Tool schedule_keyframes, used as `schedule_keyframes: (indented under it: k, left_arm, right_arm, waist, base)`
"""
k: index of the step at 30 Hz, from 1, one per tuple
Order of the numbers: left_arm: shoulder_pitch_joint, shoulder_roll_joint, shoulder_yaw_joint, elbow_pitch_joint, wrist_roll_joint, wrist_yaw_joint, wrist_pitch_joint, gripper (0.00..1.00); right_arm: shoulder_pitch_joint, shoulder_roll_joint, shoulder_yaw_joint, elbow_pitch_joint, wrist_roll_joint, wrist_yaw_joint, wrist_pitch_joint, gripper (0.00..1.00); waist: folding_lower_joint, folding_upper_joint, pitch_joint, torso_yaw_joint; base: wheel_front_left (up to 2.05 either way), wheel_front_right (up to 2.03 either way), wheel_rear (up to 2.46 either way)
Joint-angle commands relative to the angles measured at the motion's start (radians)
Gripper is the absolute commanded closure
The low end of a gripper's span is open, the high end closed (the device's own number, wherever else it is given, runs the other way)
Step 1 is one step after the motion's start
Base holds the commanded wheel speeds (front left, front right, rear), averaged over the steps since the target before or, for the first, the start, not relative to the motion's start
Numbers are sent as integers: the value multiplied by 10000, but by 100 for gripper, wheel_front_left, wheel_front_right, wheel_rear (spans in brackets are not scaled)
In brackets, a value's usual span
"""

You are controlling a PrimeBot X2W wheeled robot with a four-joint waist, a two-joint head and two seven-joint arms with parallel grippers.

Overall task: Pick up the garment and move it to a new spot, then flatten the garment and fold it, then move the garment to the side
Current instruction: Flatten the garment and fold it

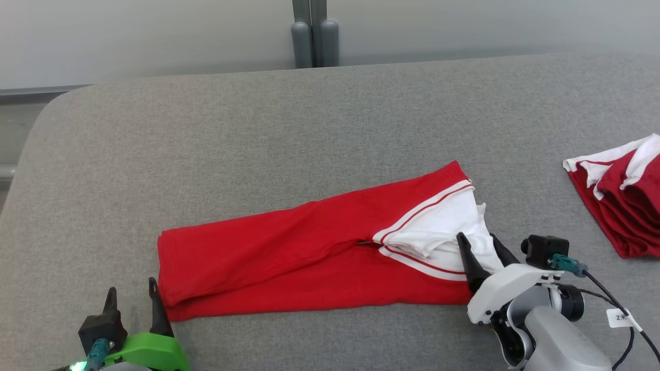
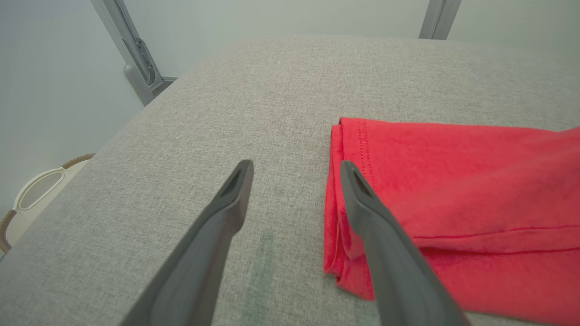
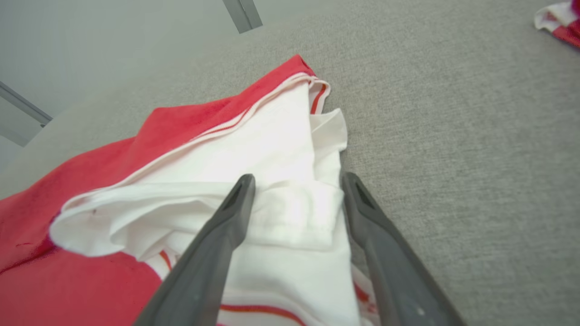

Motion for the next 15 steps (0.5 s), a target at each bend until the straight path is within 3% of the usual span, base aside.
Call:
schedule_keyframes:
  k: [1, 8, 9, 10, 11, 15]
  left_arm:
    - [56, 20, -79, -32, -124, 90, -3, 0]
    - [-94, 19, -375, -140, -321, 215, -3, 0]
    - [-107, 19, -381, -141, -308, 216, -3, 0]
    - [-121, 20, -393, -132, -314, 215, -3, 0]
    - [-131, 20, -430, -140, -320, 208, -3, 0]
    - [-181, 19, -564, -134, -358, 184, -3, 0]
  right_arm:
    - [-138, 50, 9, 265, -68, -7, -24, 0]
    - [-450, 423, 456, 1694, 138, -2, 272, 0]
    - [-458, 468, 566, 1795, 186, -1, 349, 24]
    - [-471, 526, 717, 1866, 266, 5, 374, 87]
    - [-482, 568, 788, 1916, 425, 11, 355, 100]
    - [-698, 306, 781, 1983, 627, -13, 134, 100]
  waist:
    - [1, -1, 35, 251]
    - [1, -1, 200, 541]
    - [1, -1, 217, 555]
    - [1, -1, 236, 567]
    - [1, -1, 256, 571]
    - [1, -1, 267, 547]
  base:
    - [0, 0, 0]
    - [0, 0, 0]
    - [0, 0, 0]
    - [0, 0, 0]
    - [0, 0, 0]
    - [0, 0, 0]
